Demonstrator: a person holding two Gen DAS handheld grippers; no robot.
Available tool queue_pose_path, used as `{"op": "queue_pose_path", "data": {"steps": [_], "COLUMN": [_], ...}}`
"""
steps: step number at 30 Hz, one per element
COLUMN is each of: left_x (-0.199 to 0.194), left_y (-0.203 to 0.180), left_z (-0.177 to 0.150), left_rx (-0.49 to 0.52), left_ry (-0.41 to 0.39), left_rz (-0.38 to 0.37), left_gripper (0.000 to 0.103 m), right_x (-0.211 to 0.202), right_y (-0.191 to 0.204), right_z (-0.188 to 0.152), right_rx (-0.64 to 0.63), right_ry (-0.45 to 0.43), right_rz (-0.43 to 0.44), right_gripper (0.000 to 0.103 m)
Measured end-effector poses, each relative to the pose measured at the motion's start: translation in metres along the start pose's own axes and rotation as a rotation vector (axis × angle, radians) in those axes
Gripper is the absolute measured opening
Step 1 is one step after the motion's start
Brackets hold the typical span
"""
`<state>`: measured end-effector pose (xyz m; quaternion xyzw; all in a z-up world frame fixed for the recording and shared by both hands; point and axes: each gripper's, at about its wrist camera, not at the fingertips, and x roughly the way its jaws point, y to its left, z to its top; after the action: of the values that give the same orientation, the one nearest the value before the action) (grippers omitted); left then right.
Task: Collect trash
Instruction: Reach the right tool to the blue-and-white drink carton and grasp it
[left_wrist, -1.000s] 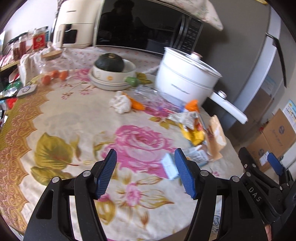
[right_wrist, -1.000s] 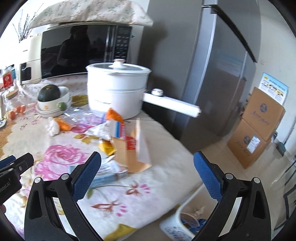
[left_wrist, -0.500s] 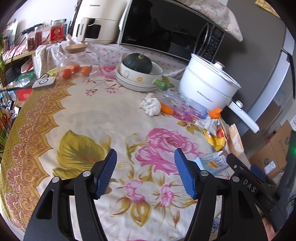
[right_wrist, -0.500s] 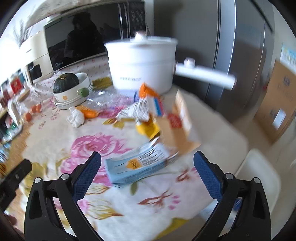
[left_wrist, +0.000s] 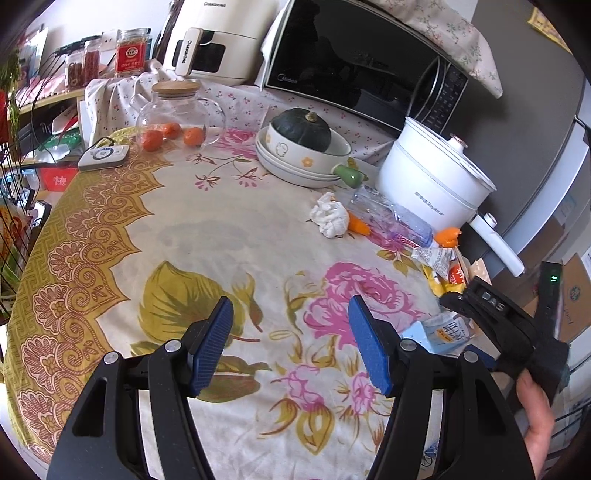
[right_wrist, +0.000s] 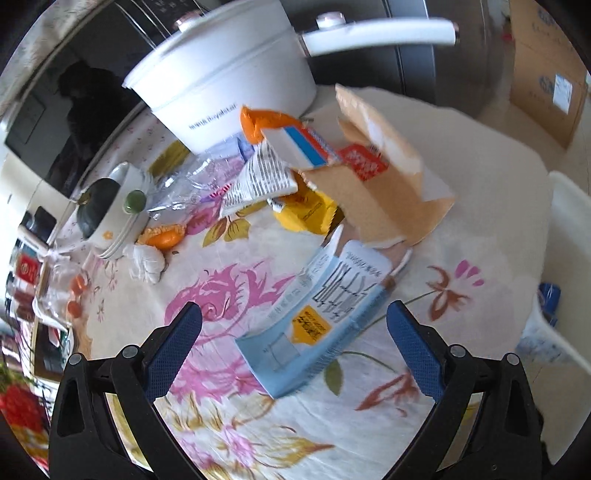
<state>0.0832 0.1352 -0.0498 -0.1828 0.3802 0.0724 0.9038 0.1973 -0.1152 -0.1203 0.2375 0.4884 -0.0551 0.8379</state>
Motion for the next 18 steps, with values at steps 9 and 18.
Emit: {"op": "queue_pose_path", "data": {"steps": [9,18], "left_x": [-0.002,0.011], "left_y": [0.025,0.028], "left_z": [0.012,0.016], "left_rx": [-0.054,-0.070], "left_ry": [-0.010,0.016], "left_rz": [0.007,0.014], "left_gripper": [0.064,0.064], "right_x": [0.028,0.021], "right_y": [0.019,0.011], "right_z": [-0.008,-0.004], "right_rx": [-0.007,-0.038], "right_ry": [-0.027,-0.057], "right_rz": [-0.056,0.008], "right_gripper": [0.080,0.069]}}
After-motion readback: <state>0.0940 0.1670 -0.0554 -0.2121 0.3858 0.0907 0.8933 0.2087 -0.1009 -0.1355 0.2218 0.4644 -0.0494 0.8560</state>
